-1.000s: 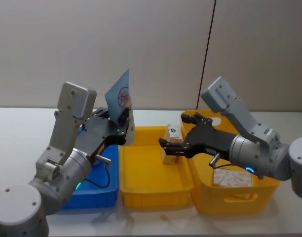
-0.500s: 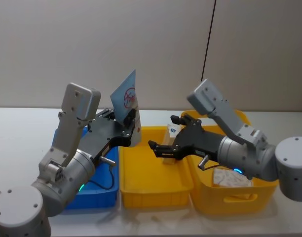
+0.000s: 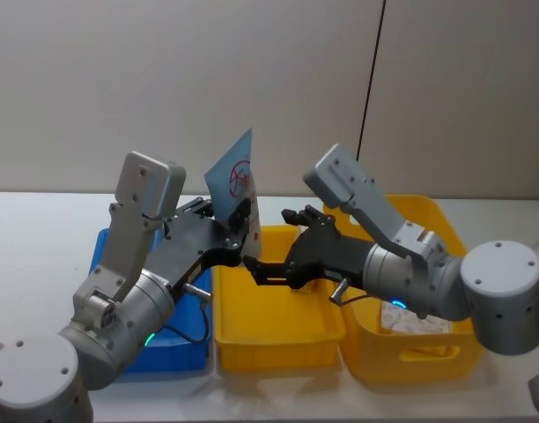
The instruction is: Bimanual collaborative sorting of washing and personal care products
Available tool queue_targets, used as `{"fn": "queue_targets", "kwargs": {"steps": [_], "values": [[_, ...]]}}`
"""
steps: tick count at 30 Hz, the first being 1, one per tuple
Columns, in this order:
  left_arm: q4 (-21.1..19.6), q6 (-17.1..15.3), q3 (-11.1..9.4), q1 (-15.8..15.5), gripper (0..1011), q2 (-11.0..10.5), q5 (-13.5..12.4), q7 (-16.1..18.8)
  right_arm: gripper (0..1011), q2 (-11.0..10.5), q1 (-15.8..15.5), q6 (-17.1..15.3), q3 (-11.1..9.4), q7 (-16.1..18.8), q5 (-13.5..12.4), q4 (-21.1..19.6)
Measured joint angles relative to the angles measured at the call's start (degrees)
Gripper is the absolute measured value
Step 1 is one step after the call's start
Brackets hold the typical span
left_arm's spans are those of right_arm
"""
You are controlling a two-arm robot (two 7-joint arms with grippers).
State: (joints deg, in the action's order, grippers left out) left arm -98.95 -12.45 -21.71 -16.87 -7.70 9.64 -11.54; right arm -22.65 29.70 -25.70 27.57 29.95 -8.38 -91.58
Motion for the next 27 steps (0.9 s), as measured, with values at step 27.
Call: {"fn": "queue_targets", "kwargs": {"steps": [27], "values": [[0.7,0.3,-0.1,0.1,264,0.0,0.3,-1.4,946,2.3,2.3,0.1,2.6,-1.1,-0.1,2.1]]}}
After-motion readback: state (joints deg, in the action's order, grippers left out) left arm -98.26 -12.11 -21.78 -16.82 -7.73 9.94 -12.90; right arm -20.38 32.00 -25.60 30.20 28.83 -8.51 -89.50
